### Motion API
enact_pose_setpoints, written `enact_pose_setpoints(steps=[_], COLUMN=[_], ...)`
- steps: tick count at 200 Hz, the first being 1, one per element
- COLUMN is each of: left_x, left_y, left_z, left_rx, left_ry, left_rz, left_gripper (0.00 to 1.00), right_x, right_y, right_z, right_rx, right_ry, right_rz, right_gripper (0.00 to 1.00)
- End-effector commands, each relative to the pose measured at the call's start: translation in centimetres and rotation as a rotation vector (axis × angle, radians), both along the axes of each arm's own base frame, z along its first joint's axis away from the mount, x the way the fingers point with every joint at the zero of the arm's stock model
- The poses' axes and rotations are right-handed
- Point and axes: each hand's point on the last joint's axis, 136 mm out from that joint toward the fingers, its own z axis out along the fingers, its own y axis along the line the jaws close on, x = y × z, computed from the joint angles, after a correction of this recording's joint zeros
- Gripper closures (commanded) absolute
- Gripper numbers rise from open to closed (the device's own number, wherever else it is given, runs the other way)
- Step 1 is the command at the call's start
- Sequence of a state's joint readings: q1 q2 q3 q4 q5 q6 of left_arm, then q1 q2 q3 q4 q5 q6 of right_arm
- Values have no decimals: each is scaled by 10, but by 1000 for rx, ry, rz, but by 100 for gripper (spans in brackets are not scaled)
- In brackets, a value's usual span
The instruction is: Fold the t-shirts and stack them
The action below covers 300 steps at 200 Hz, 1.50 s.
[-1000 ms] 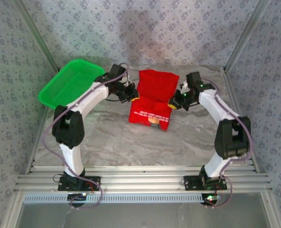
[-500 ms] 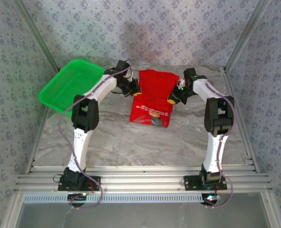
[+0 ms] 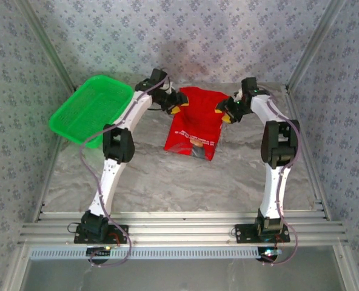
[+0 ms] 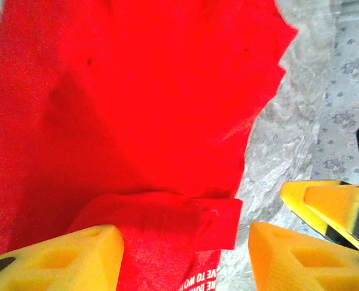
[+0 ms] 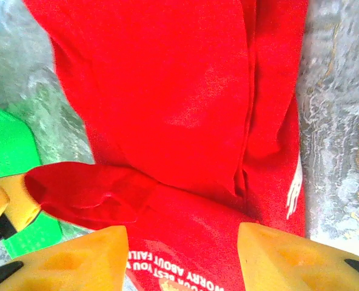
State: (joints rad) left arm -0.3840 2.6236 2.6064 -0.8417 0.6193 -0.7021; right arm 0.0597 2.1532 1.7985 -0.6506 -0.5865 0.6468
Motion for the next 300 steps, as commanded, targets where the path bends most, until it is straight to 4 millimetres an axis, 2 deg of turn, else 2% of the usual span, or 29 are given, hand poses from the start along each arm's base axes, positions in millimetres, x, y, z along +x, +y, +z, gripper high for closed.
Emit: enact_pose_setpoints(steps=[1,10,23,34,42,59,70,78,81,102,131,143,155,190,212,221,237,256,268,279,300], left_x=[7,4,-5,-14,-22,-41,-56,-67,-70,-104,-150,-170,-187,-230,-246,-249,-252,-250,-246,-238,-220], left_y=[27,29,29,36,42,54,62,67,69,87,111,121,129,148,156,157,157,154,150,143,124], left_z=[77,89,97,92,86,75,71,65,69,59,53,50,52,50,42,40,39,37,34,33,29], left_rx=[-45,-48,-44,-6,31,76,74,72,69,95,136,156,168,191,214,213,206,192,172,144,80], left_ry=[-97,-126,-138,-121,-107,-100,-103,-104,-119,-120,-144,-148,-154,-152,-130,-124,-123,-124,-115,-115,-107], left_rz=[60,51,27,19,18,27,44,55,59,81,100,103,109,114,119,122,126,129,136,135,118], left_gripper=[41,40,39,39,40,40,40,40,40,40,39,39,39,38,38,38,38,38,38,37,35], right_x=[-8,-24,-50,-74,-81,-90,-91,-90,-90,-80,-58,-47,-32,10,36,49,73,89,85,68,16], right_y=[1,10,30,49,62,87,104,119,124,147,154,150,143,121,99,89,80,83,86,87,76], right_z=[79,85,83,72,66,39,21,9,6,-17,-47,-58,-60,-51,-59,-55,-32,16,43,58,62], right_rx=[5,7,2,-12,-12,11,32,43,41,14,-18,-39,-46,-53,-65,-57,-13,10,15,1,-52], right_ry=[-173,-176,-166,-136,-145,-139,-115,-101,-103,-99,-72,-62,-72,-109,-96,-119,-199,-314,-348,-343,-276], right_rz=[-4,21,65,106,115,113,122,147,158,196,174,155,122,62,30,-5,-46,-17,21,64,84], right_gripper=[47,48,51,54,59,74,81,83,84,87,90,90,90,89,86,85,76,66,63,60,49])
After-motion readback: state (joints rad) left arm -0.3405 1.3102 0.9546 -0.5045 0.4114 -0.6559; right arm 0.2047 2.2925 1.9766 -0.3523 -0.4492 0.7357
